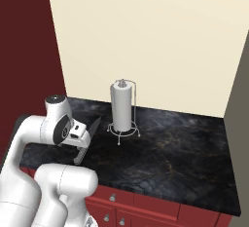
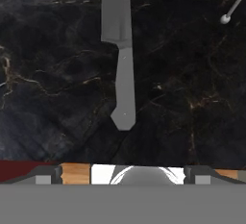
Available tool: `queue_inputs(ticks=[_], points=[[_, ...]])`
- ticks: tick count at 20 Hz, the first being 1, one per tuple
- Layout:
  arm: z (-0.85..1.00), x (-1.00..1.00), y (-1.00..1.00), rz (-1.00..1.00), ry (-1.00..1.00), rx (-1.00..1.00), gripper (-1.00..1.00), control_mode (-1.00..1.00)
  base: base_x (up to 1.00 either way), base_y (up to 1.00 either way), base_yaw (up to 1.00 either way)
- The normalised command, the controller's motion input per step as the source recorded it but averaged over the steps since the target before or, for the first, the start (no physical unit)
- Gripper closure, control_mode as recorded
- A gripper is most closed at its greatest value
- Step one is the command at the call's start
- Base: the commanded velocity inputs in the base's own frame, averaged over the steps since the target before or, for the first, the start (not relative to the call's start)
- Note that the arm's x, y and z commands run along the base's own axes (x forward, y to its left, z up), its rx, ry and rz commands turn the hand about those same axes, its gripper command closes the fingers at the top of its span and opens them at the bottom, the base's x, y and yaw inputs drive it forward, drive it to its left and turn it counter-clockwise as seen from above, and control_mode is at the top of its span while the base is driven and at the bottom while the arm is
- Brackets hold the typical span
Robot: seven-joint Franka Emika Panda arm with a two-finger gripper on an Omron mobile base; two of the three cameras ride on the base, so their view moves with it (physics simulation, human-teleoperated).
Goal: Move the cutting board and knife to the sink. Then move spray from the cabinet to the counter.
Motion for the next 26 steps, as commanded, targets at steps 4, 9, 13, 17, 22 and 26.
queue_inputs(ticks=[4, 9, 13, 17, 22, 26], points=[[-0.34, 0.13, -0.06, 0.0, 0.0, 0.0, -1.0, -1.0, 0.0, 0.0, 0.0], [-0.26, 0.18, 0.0, 0.0, 0.0, 0.0, -1.0, -1.0, 0.0, 0.0, 0.0], [-0.22, 0.24, 0.0, 0.0, 0.0, 0.0, -1.0, -1.0, 0.0, 0.0, 0.0], [-0.23, 0.28, 0.0, 0.0, 0.0, 0.0, -1.0, -1.0, 0.0, 0.0, 0.0], [-0.33, 0.13, -0.04, 0.0, 0.0, 0.0, -1.0, -1.0, 0.0, 0.0, 0.0], [-0.43, 0.0, -0.05, 0.0, 0.0, 0.0, -1.0, -1.0, 0.0, 0.0, 0.0]])
